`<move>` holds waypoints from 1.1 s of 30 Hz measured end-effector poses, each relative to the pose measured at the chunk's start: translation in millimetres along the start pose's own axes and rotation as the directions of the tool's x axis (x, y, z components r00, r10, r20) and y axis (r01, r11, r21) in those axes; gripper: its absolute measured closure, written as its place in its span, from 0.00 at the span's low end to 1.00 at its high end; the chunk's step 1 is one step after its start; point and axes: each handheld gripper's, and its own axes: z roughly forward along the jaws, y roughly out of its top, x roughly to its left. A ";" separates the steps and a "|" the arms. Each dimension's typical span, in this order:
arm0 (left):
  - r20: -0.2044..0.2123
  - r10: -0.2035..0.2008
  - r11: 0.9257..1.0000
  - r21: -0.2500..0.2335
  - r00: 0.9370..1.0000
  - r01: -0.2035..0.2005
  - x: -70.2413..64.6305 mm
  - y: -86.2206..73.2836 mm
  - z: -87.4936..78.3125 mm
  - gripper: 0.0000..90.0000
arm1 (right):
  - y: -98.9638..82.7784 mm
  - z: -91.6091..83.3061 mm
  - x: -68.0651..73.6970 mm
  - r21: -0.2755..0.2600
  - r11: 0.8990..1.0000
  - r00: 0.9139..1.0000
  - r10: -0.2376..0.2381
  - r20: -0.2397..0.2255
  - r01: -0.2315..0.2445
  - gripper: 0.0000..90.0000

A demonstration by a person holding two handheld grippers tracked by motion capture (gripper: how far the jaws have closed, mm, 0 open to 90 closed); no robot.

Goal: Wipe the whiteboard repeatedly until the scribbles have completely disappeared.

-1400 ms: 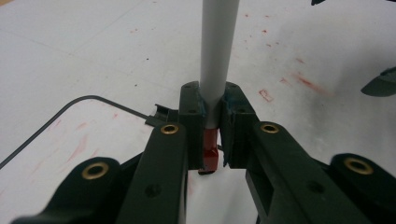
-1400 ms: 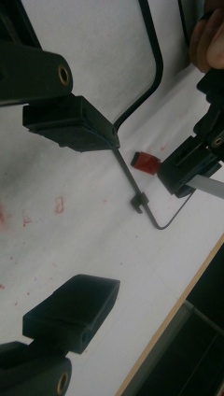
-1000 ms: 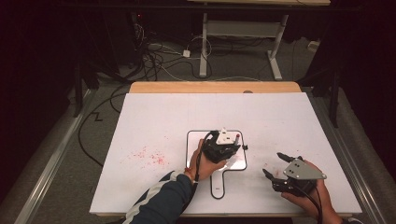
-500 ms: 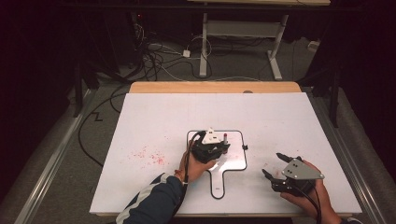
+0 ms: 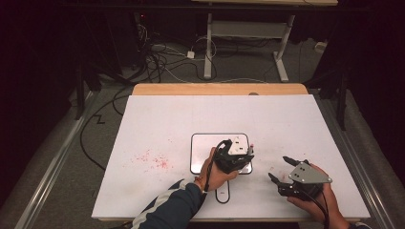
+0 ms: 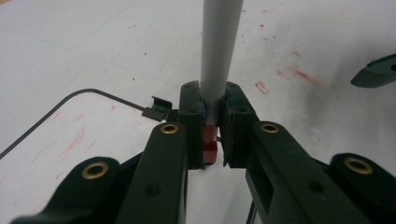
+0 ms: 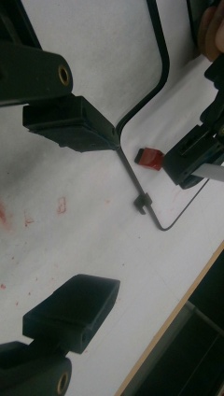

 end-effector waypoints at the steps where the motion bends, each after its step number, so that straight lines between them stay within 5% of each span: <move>1: -0.008 -0.011 1.000 0.003 1.000 0.011 1.9 -1.0 -2.1 0.87 | -0.2 -0.5 -0.1 0.000 1.000 1.000 0.000 0.003 0.000 0.31; 14: -0.087 -0.064 0.998 0.024 0.994 0.066 31.9 -32.1 -49.0 0.87 | 0.7 -0.3 2.2 0.004 1.000 1.000 -0.008 0.009 0.008 0.31; 15: -0.090 -0.074 0.997 0.019 0.993 0.076 34.5 -35.2 -52.5 0.87 | 0.9 -0.4 2.3 0.004 1.000 1.000 -0.008 0.009 0.008 0.31; 16: -0.082 -0.151 0.988 -0.035 0.985 0.149 31.4 -37.7 -51.1 0.87 | 1.2 -0.4 2.1 0.003 1.000 1.000 -0.007 0.008 0.007 0.31; 17: -0.090 -0.096 0.995 0.010 0.991 0.097 36.3 -38.7 -56.1 0.87 | 1.2 -0.3 2.0 0.003 1.000 1.000 -0.006 0.008 0.006 0.31; 19: -0.088 -0.107 0.994 0.001 0.990 0.107 34.3 -40.6 -56.7 0.87 | 1.5 0.3 2.0 0.005 1.000 1.000 -0.008 0.008 0.008 0.31; 20: -0.075 -0.208 0.976 -0.085 0.975 0.202 25.9 -40.6 -50.3 0.87 | 1.7 0.4 2.4 0.003 1.000 1.000 -0.008 0.006 0.008 0.31; 21: -0.081 -0.102 0.995 -0.004 0.991 0.102 29.8 -40.0 -54.6 0.87 | 2.0 0.3 2.5 0.002 1.000 1.000 -0.010 0.006 0.010 0.31; 28: -0.021 -0.036 0.999 -0.004 0.999 0.036 3.9 -30.0 -38.8 0.87 | 2.4 2.0 2.9 0.002 1.000 1.000 -0.014 -0.002 0.014 0.31; 33: -0.008 -0.023 0.999 0.034 1.000 0.023 4.3 -32.3 -49.2 0.87 | 2.0 1.3 2.6 0.002 1.000 1.000 -0.014 -0.003 0.014 0.31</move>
